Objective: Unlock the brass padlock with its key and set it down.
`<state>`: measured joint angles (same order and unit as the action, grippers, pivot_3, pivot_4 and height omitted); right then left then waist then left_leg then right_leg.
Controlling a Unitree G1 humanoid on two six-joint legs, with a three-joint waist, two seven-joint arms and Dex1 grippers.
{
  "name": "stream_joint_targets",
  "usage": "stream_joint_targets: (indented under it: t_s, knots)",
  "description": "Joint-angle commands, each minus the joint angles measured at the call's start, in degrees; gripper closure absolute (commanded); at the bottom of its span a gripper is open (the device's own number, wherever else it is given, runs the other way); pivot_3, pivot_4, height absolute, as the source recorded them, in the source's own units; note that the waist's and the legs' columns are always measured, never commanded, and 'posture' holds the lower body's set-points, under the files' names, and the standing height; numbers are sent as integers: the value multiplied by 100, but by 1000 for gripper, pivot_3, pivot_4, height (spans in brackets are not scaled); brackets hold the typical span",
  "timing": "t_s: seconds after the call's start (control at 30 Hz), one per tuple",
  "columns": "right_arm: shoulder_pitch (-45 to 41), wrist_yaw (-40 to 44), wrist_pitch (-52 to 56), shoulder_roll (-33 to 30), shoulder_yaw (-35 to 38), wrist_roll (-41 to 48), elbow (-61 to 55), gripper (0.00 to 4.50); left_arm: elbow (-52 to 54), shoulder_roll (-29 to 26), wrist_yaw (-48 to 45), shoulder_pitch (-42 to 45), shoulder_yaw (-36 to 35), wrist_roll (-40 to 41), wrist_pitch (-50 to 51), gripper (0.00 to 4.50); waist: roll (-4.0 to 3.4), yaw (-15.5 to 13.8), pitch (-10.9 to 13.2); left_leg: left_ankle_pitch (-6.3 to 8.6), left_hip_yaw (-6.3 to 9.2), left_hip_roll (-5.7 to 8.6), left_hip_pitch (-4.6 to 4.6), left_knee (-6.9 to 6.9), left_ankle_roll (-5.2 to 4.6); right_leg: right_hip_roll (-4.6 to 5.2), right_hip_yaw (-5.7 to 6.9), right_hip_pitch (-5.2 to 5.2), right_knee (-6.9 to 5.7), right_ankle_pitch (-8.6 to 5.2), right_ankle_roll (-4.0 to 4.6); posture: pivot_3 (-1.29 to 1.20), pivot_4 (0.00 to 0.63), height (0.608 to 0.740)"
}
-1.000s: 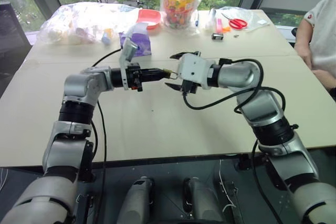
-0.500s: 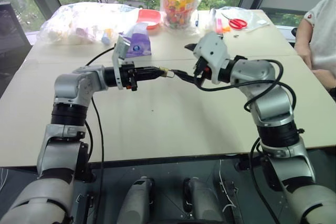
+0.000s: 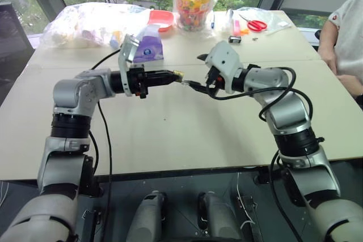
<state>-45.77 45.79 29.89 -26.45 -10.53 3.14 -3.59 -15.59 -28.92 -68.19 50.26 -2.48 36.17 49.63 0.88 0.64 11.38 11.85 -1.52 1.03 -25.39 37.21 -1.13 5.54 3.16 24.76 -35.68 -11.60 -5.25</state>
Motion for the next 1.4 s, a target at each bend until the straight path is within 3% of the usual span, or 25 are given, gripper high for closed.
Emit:
stream_joint_targets:
  t_s: [0.03, 0.27, 0.4, 0.53, 0.7, 1.0, 1.03, 1.2, 1.4]
  knots:
    - [-30, 38, 5, -113, 84, 80, -303, 383, 113, -20, 25, 36, -89, 31, -153, 4500, 0, -3, 0, 0, 0, 0, 0, 0, 0, 0, 0, 0, 0, 0, 0, 0, 150, 740]
    - [252, 40, 259, -452, 165, 99, -675, 383, -118, 125, 77, 11, 59, -162, -424, 4500, 0, -13, 0, 0, 0, 0, 0, 0, 0, 0, 0, 0, 1, 0, 0, 0, 150, 740]
    - [838, 117, 640, -1168, 262, -46, -1202, 383, -497, 525, 420, 37, 243, -404, -578, 4500, 0, -95, 0, 1, 0, 2, -2, 1, -2, 2, 1, -4, 8, 0, 0, 0, 150, 740]
    - [1427, 417, 1884, -1901, 59, 145, -1953, 383, -1260, 1128, 800, 132, 301, -668, -876, 4500, 1, -167, -1, 4, -2, 2, -5, 7, -6, 3, 1, -6, 18, -2, 3, 0, 150, 740]
    - [1316, 38, 3780, -1515, 395, 735, -2417, 383, -2543, 1768, 1094, 609, -138, -470, -584, 4500, 3, -125, 0, 7, -3, -4, -7, 19, -12, 3, -1, -8, 21, -3, 9, 0, 150, 740]
    - [1253, -582, 4409, -1437, 231, 889, -2685, 383, -4289, 2284, 1143, 1172, -275, -954, -1344, 4500, 3, -144, -1, 14, -3, -1, -14, 18, -22, 5, 3, -8, 36, 1, 1, 0, 150, 740]
    - [1249, -639, 4428, -1432, 231, 904, -2684, 292, -4404, 2302, 1175, 1210, -296, -996, -1395, 3492, 2, -145, -1, 15, -3, -1, -18, 18, -22, 5, 3, -7, 36, 1, 0, 0, 150, 740]
    - [1253, -831, 4400, -1462, 231, 932, -2631, 292, -4753, 2263, 1349, 1334, -307, -1262, -1510, 1381, 2, -143, -1, 15, -3, -1, -18, 19, -23, 6, 4, -6, 36, 1, 0, 0, 150, 740]
    - [1465, -982, 4305, -1543, 464, 986, -2528, 292, -2999, 1234, 948, 647, 118, -1750, -1729, 1297, 2, -93, -1, 15, -7, -5, -14, 5, -22, 5, -2, 0, 34, 2, 0, 0, 150, 740]
